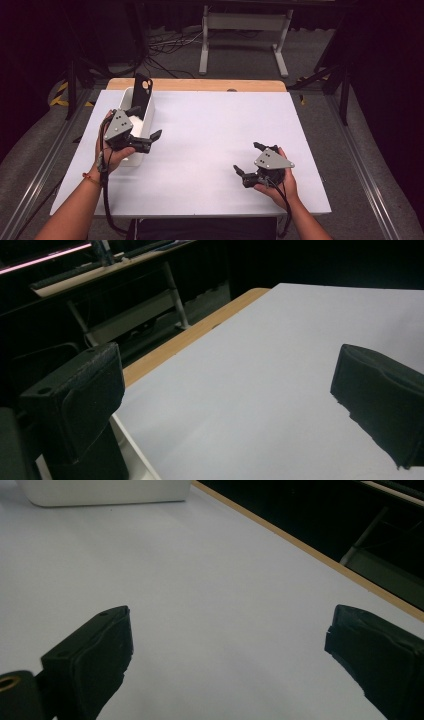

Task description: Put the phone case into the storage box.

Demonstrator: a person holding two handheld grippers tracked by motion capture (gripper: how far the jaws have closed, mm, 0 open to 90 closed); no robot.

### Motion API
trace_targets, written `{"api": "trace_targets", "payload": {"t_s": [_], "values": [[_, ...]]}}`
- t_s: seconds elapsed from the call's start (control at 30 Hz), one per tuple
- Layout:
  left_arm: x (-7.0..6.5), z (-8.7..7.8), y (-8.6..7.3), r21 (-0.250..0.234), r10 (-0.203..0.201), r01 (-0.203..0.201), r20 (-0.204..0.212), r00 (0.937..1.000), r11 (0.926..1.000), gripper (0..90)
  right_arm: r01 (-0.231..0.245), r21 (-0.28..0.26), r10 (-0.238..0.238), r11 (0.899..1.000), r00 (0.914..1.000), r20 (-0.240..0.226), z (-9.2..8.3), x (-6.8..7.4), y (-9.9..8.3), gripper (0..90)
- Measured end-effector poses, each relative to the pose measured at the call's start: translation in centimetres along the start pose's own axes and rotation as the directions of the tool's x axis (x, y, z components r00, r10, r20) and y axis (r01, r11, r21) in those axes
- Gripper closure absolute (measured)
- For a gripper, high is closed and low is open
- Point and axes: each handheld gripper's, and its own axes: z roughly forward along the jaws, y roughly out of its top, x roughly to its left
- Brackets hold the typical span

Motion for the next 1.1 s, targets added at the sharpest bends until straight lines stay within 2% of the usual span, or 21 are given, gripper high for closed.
{"api": "trace_targets", "payload": {"t_s": [0.33,0.37,0.83,0.97,1.03,1.1], "values": [[-1.4,-0.7,-0.2,-0.003,0.023,-0.023,0.034,0.9992,0.9997,2.0,0.0,-0.012,0.0,1.0,0.9999,0.015,-0.2,-0.1,0.1,4.9],[-1.6,-0.7,-0.2,0.002,0.028,-0.028,0.05,0.9983,0.9996,2.0,0.0,-0.012,0.0,1.0,0.9999,0.015,-0.2,-0.1,0.1,4.9],[-3.6,-0.7,-1.2,0.023,0.061,-0.063,0.106,0.9926,0.9977,2.3,-0.002,-0.019,0.003,1.0,0.9994,0.034,-0.4,-0.2,0.2,5.3],[-4.0,-0.9,-1.4,0.021,0.058,-0.061,0.109,0.9923,0.9979,2.5,-0.002,-0.021,0.002,1.0,0.9994,0.034,-0.4,-0.1,0.3,5.3],[-4.2,-1.0,-1.5,0.027,0.078,-0.081,0.108,0.9911,0.9964,2.7,-0.001,-0.018,0.002,1.0,0.9995,0.032,-0.4,-0.1,0.3,5.3],[-4.3,-1.1,-1.6,0.032,0.067,-0.071,0.115,0.9911,0.9969,3.1,-0.002,-0.019,0.002,1.0,0.9995,0.031,-0.3,0.0,0.3,5.4]]}}
